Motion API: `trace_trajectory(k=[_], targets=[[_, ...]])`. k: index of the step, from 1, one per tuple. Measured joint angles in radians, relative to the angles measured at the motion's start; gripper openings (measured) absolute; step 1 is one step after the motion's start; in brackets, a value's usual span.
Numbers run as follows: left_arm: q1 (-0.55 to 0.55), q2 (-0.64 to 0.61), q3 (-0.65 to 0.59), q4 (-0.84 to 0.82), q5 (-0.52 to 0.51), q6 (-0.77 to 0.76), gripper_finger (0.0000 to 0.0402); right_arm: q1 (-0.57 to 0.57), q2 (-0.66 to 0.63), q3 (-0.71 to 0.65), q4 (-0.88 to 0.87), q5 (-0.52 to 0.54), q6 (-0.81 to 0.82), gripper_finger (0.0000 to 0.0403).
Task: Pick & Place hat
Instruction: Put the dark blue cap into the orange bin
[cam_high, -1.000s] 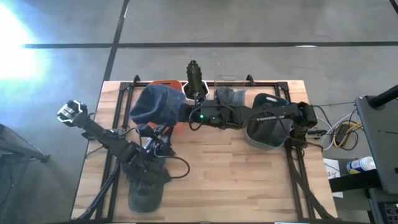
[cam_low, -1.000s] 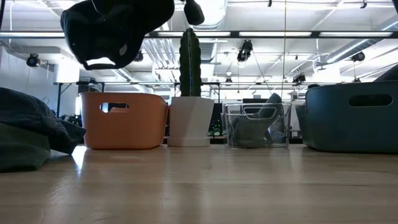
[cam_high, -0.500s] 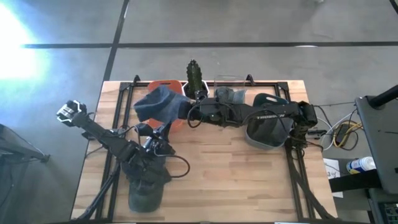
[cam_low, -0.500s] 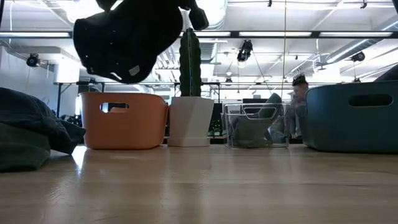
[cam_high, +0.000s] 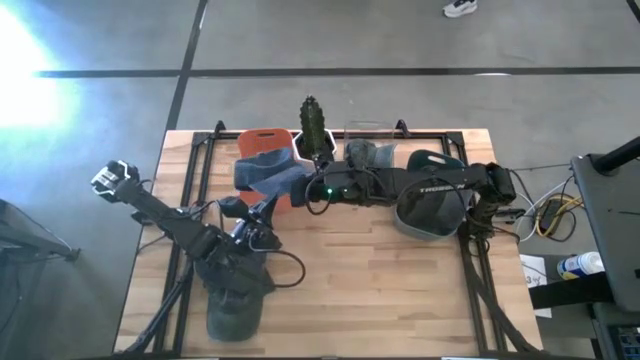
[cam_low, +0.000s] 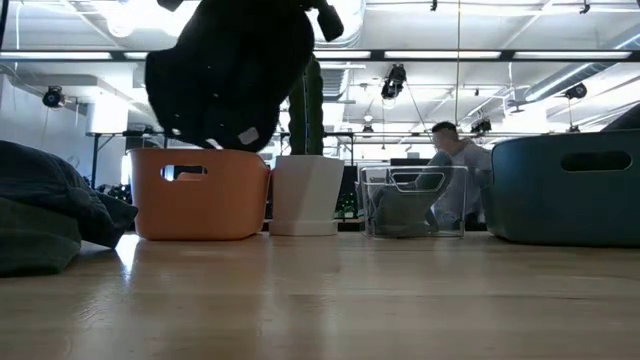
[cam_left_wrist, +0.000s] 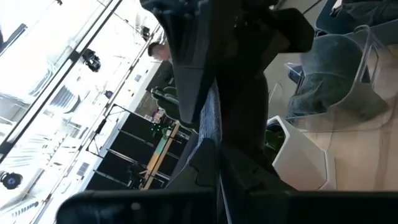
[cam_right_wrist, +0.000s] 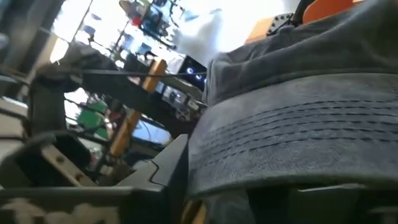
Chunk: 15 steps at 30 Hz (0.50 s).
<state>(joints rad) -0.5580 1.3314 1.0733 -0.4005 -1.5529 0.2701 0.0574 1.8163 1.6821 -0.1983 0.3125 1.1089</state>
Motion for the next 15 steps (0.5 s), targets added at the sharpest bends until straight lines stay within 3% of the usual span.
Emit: trace_trajectory(k=[6,12,15], targets=[[0.046,-0.044,0.000,-0.067,-0.011,0.014,0.0002,-0.001,-0.030,0.000,-0.074,-0.005,-0.066,0.0166],[0.124,-0.110,-0.005,-0.106,-0.034,0.008,0.0002,0.014,-0.042,-0.005,-0.149,-0.126,-0.103,0.0193],[0.170,-0.151,-0.005,-0.087,-0.029,-0.064,0.0002,0.044,-0.067,-0.003,-0.199,-0.119,-0.100,0.0200]])
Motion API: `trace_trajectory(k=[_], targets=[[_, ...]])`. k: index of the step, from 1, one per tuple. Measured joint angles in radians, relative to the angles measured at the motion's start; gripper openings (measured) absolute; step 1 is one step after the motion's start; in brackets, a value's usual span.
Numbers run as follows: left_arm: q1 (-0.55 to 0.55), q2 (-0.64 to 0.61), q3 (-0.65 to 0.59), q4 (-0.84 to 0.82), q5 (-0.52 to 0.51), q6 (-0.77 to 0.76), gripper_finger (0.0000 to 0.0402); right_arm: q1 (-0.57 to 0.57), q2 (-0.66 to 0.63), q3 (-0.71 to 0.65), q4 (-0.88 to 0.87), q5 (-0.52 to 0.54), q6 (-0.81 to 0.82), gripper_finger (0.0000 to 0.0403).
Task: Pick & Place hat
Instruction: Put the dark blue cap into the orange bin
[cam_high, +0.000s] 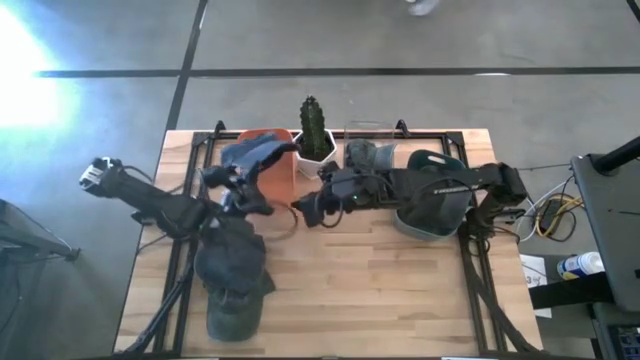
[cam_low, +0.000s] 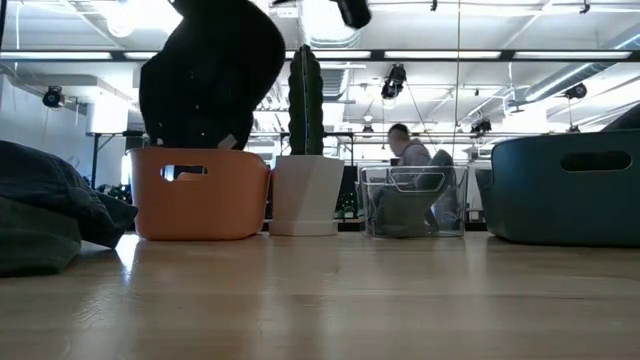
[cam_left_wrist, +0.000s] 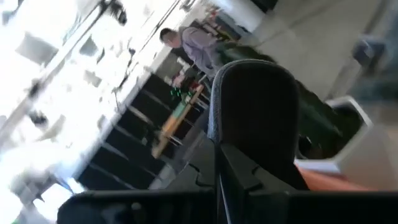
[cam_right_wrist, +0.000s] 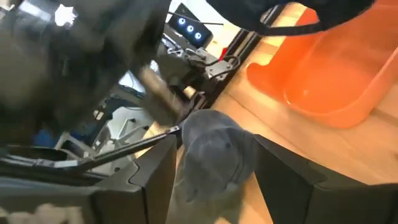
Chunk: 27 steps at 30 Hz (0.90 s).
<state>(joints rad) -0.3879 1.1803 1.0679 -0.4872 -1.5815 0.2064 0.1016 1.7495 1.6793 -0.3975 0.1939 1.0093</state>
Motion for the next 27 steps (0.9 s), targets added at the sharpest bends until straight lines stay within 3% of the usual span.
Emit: trace_trajectory(k=[5,10,14,21,27], targets=[[0.070,-0.053,0.000,0.008,0.003,-0.229,0.0002,0.072,-0.025,0.001,-0.104,0.138,0.036,0.0201],[0.175,-0.062,-0.011,0.007,0.004,-0.302,0.0002,0.118,-0.058,0.001,-0.177,0.277,0.082,0.0201],[0.236,-0.042,-0.060,0.004,0.010,-0.381,0.0002,0.136,-0.059,0.001,-0.198,0.285,0.091,0.0201],[0.244,0.028,-0.145,0.015,0.024,-0.578,0.0002,0.156,-0.062,0.001,-0.235,0.297,0.143,0.0199],[0.244,0.127,-0.192,0.014,0.028,-0.574,0.0002,0.171,-0.062,0.001,-0.285,0.299,0.176,0.0199]])
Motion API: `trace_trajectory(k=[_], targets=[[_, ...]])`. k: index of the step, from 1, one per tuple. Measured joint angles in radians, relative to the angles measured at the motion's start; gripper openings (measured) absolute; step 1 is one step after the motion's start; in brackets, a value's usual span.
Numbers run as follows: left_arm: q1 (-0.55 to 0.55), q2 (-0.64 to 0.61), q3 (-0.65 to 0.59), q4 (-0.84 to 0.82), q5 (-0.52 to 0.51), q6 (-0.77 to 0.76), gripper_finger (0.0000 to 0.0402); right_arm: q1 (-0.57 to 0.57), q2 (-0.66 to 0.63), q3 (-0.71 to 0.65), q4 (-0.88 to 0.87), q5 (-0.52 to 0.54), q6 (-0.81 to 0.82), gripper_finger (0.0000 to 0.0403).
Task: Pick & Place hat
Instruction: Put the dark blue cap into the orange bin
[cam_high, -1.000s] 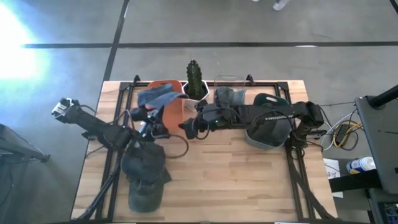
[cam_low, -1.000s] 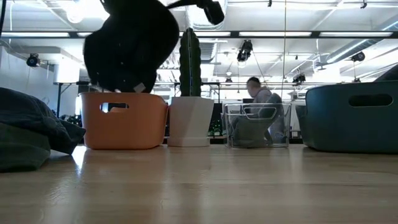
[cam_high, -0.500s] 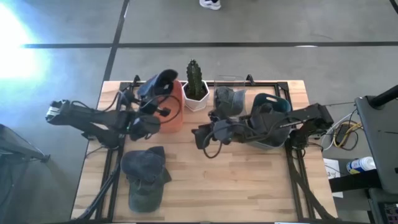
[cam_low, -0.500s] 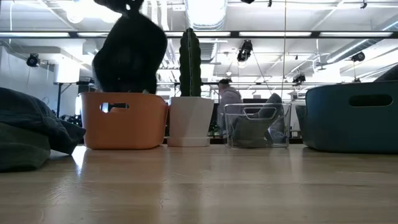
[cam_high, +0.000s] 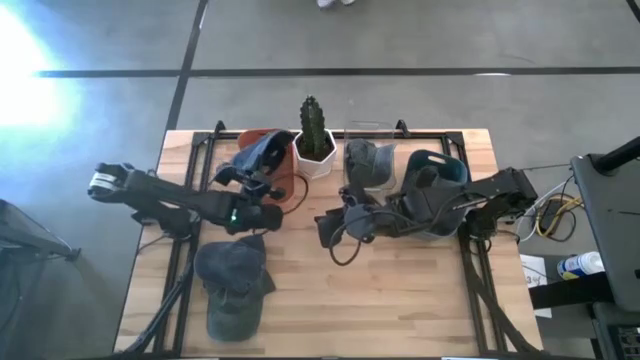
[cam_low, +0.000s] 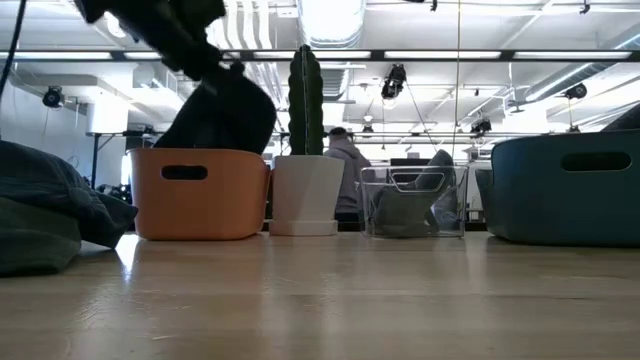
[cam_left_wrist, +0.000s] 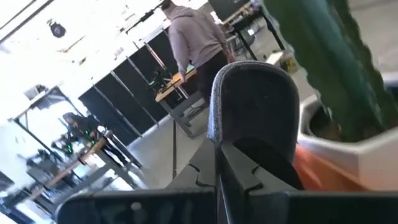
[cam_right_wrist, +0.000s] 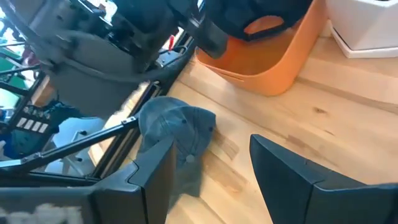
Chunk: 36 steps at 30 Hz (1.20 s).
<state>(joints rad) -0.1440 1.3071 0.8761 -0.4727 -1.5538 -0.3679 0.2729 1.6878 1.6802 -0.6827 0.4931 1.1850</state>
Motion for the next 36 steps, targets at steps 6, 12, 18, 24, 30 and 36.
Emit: trace_trajectory(k=[6,12,18,24,30,36], targets=[[-0.006,0.076,-0.032,-0.002,0.079,-0.183,0.0004,0.018,0.000,0.000,-0.028,0.000,0.014,0.0194],[-0.017,0.120,-0.032,0.001,0.113,-0.360,0.0068,0.018,0.000,0.000,-0.066,-0.001,0.013,0.0194],[-0.022,0.112,-0.032,0.041,0.320,-0.473,0.0144,0.018,0.000,0.000,-0.097,-0.003,0.012,0.0194],[-0.083,0.078,0.010,0.089,0.387,-0.446,0.0164,0.017,-0.002,0.000,-0.135,-0.014,0.010,0.0194],[-0.132,0.049,0.099,0.087,0.381,-0.239,0.0164,0.017,-0.011,0.000,-0.138,-0.023,-0.010,0.0194],[-0.234,0.000,0.176,-0.001,0.480,-0.010,0.0165,0.018,-0.017,0.000,-0.138,-0.097,-0.042,0.0194]])
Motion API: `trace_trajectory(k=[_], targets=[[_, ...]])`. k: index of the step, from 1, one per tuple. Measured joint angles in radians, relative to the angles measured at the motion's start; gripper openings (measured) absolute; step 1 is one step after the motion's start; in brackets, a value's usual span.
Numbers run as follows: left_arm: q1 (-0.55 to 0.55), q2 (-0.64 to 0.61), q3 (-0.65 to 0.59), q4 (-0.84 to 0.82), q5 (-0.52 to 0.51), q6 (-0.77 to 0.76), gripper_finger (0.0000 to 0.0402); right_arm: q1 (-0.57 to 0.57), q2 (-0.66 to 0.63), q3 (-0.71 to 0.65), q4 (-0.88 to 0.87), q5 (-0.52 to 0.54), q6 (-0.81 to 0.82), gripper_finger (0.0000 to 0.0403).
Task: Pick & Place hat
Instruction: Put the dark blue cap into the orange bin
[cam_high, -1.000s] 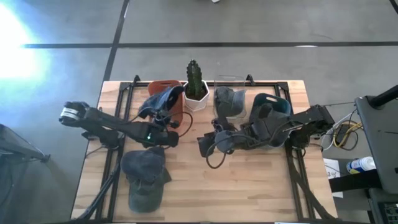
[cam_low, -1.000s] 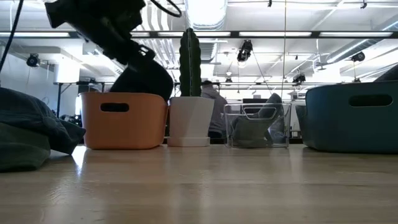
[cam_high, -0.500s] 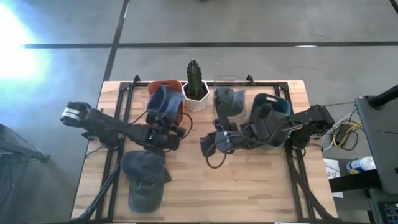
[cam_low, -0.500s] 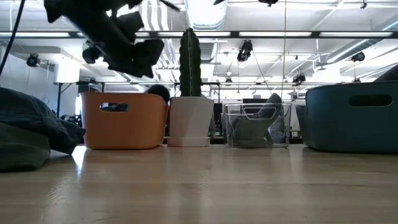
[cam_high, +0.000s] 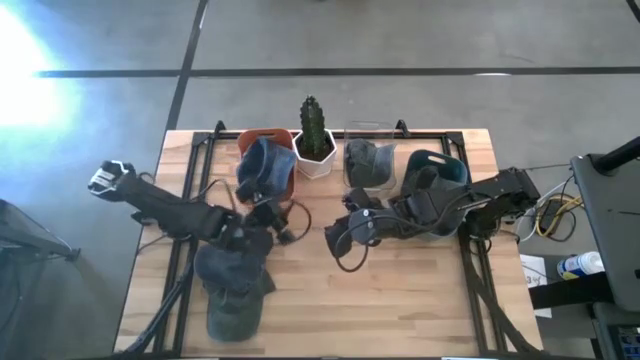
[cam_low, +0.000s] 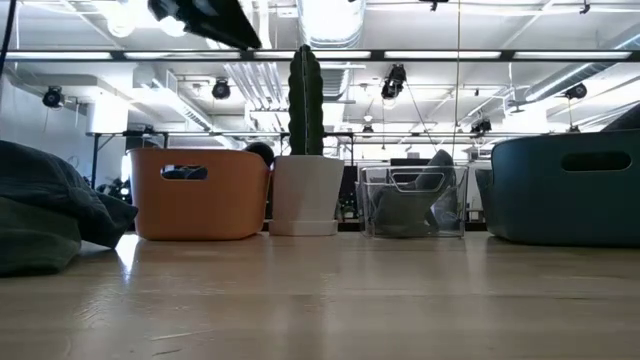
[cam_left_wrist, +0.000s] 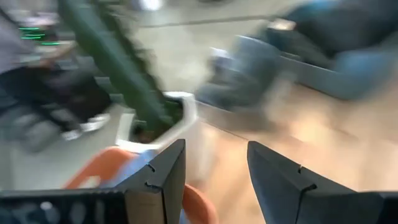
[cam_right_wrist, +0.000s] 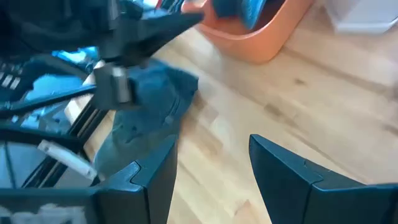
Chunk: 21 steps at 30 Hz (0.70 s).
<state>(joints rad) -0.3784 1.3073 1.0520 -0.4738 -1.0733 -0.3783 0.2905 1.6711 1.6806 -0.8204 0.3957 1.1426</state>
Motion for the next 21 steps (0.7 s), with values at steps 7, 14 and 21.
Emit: trace_trajectory(k=[7,14,21], targets=[[-0.165,-0.033,0.003,-0.254,0.272,-0.290,0.0165,0.013,0.005,-0.055,0.017,-0.103,0.000,0.0194],[-0.328,-0.031,-0.038,-0.618,0.439,-0.741,0.0165,0.018,0.054,-0.184,0.291,-0.217,0.042,0.0194],[-0.360,-0.031,-0.121,-0.827,0.632,-1.098,0.0165,0.017,0.120,-0.261,0.525,-0.248,0.122,0.0194]])
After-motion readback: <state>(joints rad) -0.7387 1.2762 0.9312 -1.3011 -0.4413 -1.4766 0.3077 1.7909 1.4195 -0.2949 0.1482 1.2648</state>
